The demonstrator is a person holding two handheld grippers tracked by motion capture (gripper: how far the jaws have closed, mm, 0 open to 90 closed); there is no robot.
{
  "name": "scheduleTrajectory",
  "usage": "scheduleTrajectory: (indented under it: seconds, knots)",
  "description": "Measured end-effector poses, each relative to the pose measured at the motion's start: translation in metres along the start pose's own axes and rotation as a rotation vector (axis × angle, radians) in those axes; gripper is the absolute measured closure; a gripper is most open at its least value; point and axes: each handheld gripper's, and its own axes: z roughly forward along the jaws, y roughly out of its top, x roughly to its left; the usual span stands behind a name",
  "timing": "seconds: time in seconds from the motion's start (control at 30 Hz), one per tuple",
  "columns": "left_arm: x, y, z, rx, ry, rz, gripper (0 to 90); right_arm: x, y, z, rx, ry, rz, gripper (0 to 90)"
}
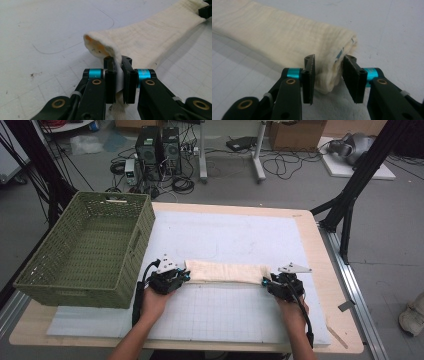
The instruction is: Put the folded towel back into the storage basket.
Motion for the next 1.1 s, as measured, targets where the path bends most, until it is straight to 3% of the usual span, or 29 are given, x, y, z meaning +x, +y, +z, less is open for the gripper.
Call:
scheduleTrajectory:
  seconds: [0.07,0.23,0.43,0.73,1.1]
  knots:
    - [0.000,-0.001,0.001,0.004,0.003,0.003,83.0,0.000,-0.001,0.000,0.000,0.010,0.020,67.1]
    - [0.000,-0.002,0.001,0.009,0.008,0.010,83.0,0.004,0.000,0.001,0.003,0.008,0.019,76.9]
    - [-0.001,-0.002,0.001,0.013,0.012,0.017,83.0,0.004,0.001,0.002,0.007,0.013,0.026,82.0]
    - [-0.002,0.000,-0.006,-0.019,0.003,0.019,83.2,0.005,0.000,-0.001,-0.003,0.013,-0.001,83.4]
    - [-0.011,0.008,-0.015,-0.083,-0.061,0.046,83.2,-0.004,-0.014,-0.026,-0.067,0.060,-0.010,83.3]
